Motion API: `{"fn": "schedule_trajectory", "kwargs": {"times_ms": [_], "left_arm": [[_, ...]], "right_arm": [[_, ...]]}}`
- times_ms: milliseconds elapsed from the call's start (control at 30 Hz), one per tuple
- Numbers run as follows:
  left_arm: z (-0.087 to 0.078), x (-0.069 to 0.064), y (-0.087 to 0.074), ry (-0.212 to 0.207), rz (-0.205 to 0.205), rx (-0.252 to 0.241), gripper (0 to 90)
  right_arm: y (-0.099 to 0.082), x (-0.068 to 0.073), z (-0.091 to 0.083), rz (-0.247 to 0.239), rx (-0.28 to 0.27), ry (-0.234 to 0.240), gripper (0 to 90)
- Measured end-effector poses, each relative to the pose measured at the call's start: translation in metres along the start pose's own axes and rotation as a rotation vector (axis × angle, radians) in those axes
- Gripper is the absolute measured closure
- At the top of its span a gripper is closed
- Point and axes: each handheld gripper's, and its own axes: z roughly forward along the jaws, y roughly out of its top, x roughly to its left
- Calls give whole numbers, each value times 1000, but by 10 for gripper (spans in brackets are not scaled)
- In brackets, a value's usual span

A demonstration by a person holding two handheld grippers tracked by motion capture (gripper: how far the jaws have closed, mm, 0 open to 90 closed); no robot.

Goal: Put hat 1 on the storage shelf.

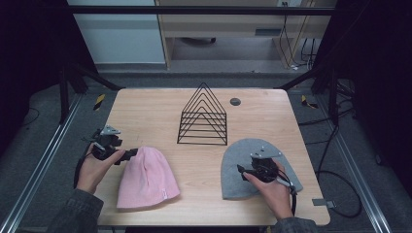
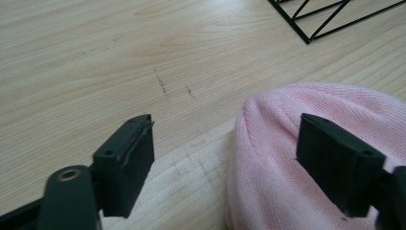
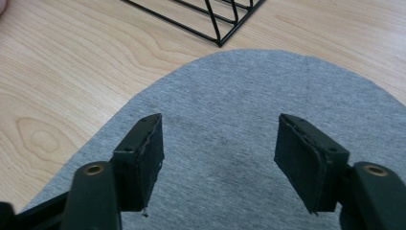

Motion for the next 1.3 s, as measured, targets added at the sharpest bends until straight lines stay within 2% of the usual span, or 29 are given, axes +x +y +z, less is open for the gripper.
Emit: {"fn": "schedule_trajectory", "kwargs": {"times_ms": [100,167,233,333,500,567,633,667,733,767,800,833,867,967,1100,1133,1167,1200,1233,1267,1300], "left_arm": [[5,-3,-1,-17,15,20,257],[13,-7,-3,-14,34,44,281],[21,-10,-6,-36,42,75,296],[31,-10,-10,-27,63,118,310],[37,-11,-12,-64,65,126,346],[37,-13,-11,-84,75,132,426],[37,-14,-11,-87,73,140,515],[37,-15,-11,-98,71,146,515],[35,-17,-11,-100,76,147,617],[35,-18,-11,-101,84,151,714],[34,-19,-11,-96,83,151,714],[33,-19,-10,-93,81,147,788],[32,-19,-10,-92,79,146,806],[29,-19,-10,-89,81,141,825],[16,-23,-7,-80,88,97,834],[6,-28,-3,-78,108,68,835],[6,-28,-3,-78,108,68,835],[-5,-34,3,-73,130,31,836],[-5,-34,3,-73,130,31,836],[-11,-39,7,-70,152,13,836],[-23,-49,16,-63,186,-21,836]], "right_arm": [[0,1,0,-3,-1,7,372],[0,0,1,-4,12,13,382],[-1,1,2,2,18,20,383],[-1,1,3,-7,27,27,383],[-2,3,5,-14,45,38,377],[-1,3,5,-7,47,40,376],[-1,3,5,-11,46,39,377],[-1,3,5,-11,45,38,377],[-1,3,5,-7,41,34,376],[-1,2,4,-4,36,33,376],[-1,2,4,-4,36,33,376],[-1,2,4,-5,34,33,376],[-1,2,4,-3,34,33,375],[-1,3,4,-2,33,34,373],[-1,2,3,-7,25,29,369],[-1,2,3,-1,20,28,367],[-1,2,2,-1,17,25,365],[0,2,2,-3,12,24,363],[0,2,2,-3,12,24,363],[0,1,1,-2,6,25,362],[0,3,-1,2,-7,30,359]]}}
